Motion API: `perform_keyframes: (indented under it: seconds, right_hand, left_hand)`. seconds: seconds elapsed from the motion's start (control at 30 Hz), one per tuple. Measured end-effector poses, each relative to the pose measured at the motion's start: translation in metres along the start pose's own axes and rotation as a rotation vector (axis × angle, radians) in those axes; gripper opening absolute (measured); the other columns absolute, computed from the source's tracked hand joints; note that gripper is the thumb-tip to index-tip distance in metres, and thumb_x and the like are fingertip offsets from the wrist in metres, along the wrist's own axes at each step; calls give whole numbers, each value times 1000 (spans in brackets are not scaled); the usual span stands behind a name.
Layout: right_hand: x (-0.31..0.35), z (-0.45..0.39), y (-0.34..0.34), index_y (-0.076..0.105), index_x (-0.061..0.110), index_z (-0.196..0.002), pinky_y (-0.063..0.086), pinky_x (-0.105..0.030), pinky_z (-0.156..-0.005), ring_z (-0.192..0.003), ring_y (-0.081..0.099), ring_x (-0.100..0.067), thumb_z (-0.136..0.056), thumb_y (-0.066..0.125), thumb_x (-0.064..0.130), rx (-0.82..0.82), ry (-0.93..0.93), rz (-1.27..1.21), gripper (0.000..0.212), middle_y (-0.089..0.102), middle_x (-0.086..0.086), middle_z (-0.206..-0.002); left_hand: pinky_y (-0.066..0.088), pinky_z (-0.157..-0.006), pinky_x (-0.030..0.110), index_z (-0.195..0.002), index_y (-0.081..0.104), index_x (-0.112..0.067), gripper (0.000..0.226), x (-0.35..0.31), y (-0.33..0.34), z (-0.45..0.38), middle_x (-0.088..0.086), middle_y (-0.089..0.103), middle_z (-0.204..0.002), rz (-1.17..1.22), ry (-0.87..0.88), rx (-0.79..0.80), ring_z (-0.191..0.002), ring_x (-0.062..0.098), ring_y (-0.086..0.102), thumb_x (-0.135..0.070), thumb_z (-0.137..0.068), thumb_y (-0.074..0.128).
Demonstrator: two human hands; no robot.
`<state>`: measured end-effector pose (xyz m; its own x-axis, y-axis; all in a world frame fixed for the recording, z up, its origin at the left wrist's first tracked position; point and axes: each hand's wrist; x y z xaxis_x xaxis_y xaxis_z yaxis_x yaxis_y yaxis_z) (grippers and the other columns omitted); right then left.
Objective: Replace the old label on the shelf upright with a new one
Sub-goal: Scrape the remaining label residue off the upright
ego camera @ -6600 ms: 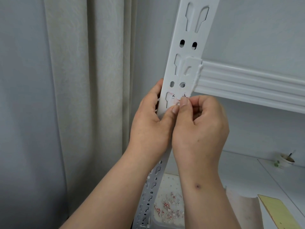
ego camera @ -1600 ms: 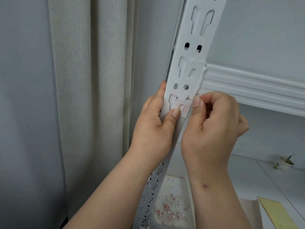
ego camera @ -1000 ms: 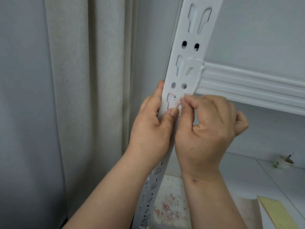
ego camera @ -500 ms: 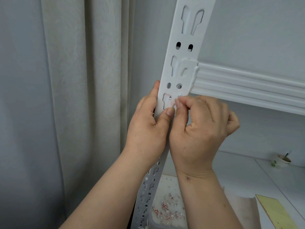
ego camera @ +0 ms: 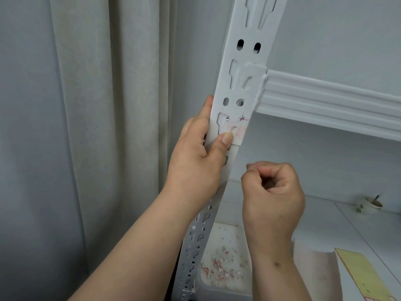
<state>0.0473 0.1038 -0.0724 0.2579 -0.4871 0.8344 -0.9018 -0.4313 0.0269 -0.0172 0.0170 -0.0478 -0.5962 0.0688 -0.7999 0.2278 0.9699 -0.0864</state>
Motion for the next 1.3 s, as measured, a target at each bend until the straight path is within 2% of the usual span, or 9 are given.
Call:
perform_keyframes:
  seconds: [0.17, 0.33, 0.5, 0.63, 0.77, 0.83, 0.9, 1.13, 1.3]
  right_hand:
    - [-8, 5, -13, 62, 17, -69, 43, -10, -48, -51, 52, -1, -78, 67, 5, 129, 159, -36, 16, 66, 7, -70]
    - [-16, 10, -17, 61, 18, -71, 46, -13, -51, -55, 56, -9, -81, 70, 8, 195, 201, -112, 17, 66, -4, -65]
    - [-21, 11, -18, 55, 20, -78, 48, -14, -57, -63, 65, -12, -82, 70, 4, 236, 196, -175, 22, 67, 6, -66]
    - [-21, 10, -19, 59, 23, -82, 45, -8, -58, -62, 64, -5, -88, 64, 8, 257, 182, -173, 17, 67, 12, -70]
    - [-28, 12, -19, 63, 24, -80, 45, -9, -61, -65, 64, -4, -91, 62, 13, 290, 189, -135, 16, 67, 11, -71]
    - [-35, 14, -20, 64, 24, -79, 46, -11, -62, -65, 64, -5, -89, 64, 15, 286, 221, -130, 13, 67, 11, -69]
    - [-40, 15, -21, 64, 24, -78, 47, -13, -62, -66, 64, -8, -87, 67, 18, 276, 258, -124, 11, 67, 11, -68]
    - [-50, 13, -29, 59, 14, -74, 45, -13, -53, -51, 55, -4, -81, 74, 25, 246, 362, -106, 20, 59, 2, -60]
    - [-63, 8, -37, 51, 10, -67, 40, -23, -51, -46, 40, -11, -81, 66, 9, 205, 542, -99, 20, 48, -5, -53]
  left_hand:
    - [41, -84, 1, -153, 32, -33, 61, 5, 3, 0, -10, 52, -140, 65, -3, -7, -114, -12, 53, -17, -99, 56]
    - [40, -104, 21, -153, 32, -35, 64, 9, 4, 0, -10, 54, -140, 84, 23, -12, -127, -3, 51, -28, -92, 54]
    - [39, -112, 32, -152, 33, -35, 64, 7, 6, 3, -13, 54, -140, 93, -1, -34, -129, -2, 50, -30, -92, 53]
    - [42, -110, 30, -150, 37, -35, 58, 8, 9, 15, -15, 55, -139, 28, -44, -96, -128, -1, 51, -27, -95, 53]
    - [38, -112, 25, -148, 36, -34, 59, 23, 24, 57, -18, 38, -145, -114, -146, -263, -135, 2, 40, -17, -96, 57]
    - [38, -109, 25, -142, 40, -33, 53, 32, 29, 77, -15, 37, -132, -169, -110, -394, -128, 10, 45, -17, -95, 58]
    - [37, -98, 11, -132, 44, -35, 47, 39, 33, 90, -16, 39, -117, -224, -38, -452, -113, 5, 48, -17, -91, 57]
    - [43, -75, 7, -111, 47, -49, 40, 48, 43, 112, -21, 50, -95, -189, -20, -281, -87, 5, 57, -16, -88, 54]
    - [43, -72, 6, -106, 43, -65, 50, 51, 51, 123, -24, 51, -93, -230, -70, -135, -84, 3, 57, -20, -87, 53]
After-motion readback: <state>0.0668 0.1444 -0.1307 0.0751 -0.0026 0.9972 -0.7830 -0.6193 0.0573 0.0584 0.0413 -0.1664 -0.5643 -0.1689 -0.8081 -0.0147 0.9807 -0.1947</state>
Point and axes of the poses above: each hand's wrist, its own z-axis away from the middle knuckle, its own y-axis out of the palm, x = y × z
